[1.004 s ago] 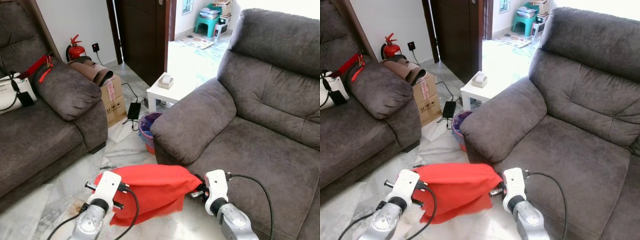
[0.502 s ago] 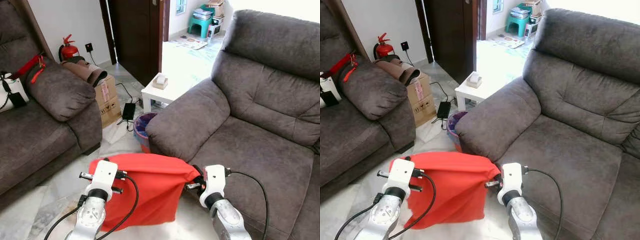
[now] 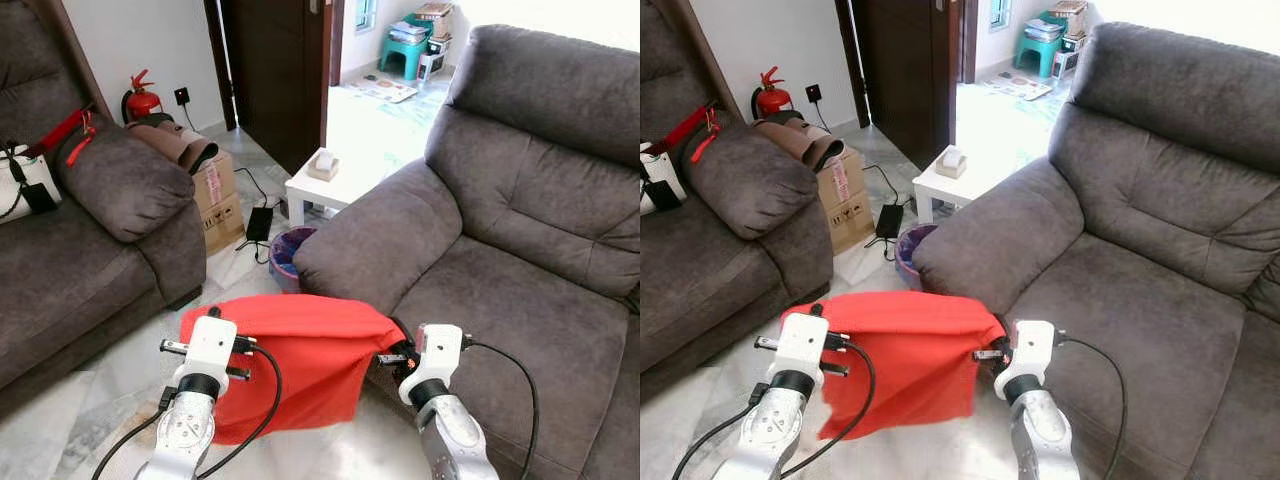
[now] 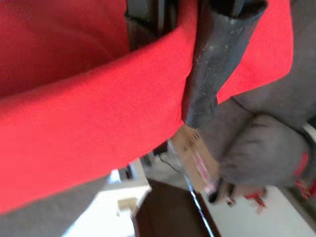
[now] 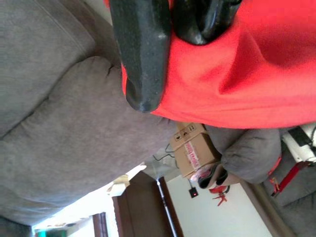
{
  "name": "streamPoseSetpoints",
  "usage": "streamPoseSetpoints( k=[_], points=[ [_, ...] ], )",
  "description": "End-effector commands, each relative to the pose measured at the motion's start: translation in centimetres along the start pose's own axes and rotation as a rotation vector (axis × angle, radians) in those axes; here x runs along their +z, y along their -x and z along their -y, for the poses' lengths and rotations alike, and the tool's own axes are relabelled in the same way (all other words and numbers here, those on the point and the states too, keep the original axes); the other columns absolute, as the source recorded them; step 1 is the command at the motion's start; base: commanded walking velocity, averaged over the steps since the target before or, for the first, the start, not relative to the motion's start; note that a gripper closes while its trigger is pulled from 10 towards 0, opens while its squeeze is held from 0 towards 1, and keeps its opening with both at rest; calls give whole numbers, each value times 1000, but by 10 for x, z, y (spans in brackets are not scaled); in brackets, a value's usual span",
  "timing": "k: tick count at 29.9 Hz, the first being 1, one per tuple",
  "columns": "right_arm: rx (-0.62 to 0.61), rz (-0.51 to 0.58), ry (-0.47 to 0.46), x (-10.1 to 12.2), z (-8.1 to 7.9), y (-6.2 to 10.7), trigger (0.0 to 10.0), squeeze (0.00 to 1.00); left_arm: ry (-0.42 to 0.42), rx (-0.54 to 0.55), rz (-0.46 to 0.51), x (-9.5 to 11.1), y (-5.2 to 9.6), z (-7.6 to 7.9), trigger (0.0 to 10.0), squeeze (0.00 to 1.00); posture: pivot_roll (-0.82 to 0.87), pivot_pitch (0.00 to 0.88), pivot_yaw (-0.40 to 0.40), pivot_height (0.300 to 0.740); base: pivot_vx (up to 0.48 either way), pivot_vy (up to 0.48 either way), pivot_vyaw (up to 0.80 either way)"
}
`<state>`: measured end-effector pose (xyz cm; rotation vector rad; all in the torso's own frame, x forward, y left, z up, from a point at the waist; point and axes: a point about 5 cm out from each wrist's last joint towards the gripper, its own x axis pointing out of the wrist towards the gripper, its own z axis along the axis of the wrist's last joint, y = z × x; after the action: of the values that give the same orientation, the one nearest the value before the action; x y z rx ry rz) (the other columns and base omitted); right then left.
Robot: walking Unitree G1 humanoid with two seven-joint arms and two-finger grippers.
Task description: Move the pillow to the sofa from floor
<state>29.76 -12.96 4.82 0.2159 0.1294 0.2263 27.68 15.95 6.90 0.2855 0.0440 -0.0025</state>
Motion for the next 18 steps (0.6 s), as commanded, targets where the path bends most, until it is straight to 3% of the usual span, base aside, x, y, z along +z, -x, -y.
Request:
streamPoseSetpoints(
  k=[1, 7, 15, 18],
  points=[
    [-83, 37, 19, 11, 18, -1, 10000, 0, 22, -54, 58, 12, -7, 1, 10000, 0, 77, 49, 7, 740, 0, 0, 0],
    [-207, 58, -5, 20, 44, 2, 10000, 0, -27, -56, 111, 22, -17, -1, 10000, 0, 61, 69, 11, 740, 0, 0, 0],
    [-211, 45, -4, 16, 43, 3, 10000, 0, -8, -64, 135, 28, -19, 4, 10000, 0, 70, 84, 13, 740, 0, 0, 0],
    [-206, 39, -14, 15, 40, 2, 10000, 0, -17, -61, 139, 28, -19, 3, 10000, 0, 74, 88, 15, 740, 0, 0, -800]
  ],
)
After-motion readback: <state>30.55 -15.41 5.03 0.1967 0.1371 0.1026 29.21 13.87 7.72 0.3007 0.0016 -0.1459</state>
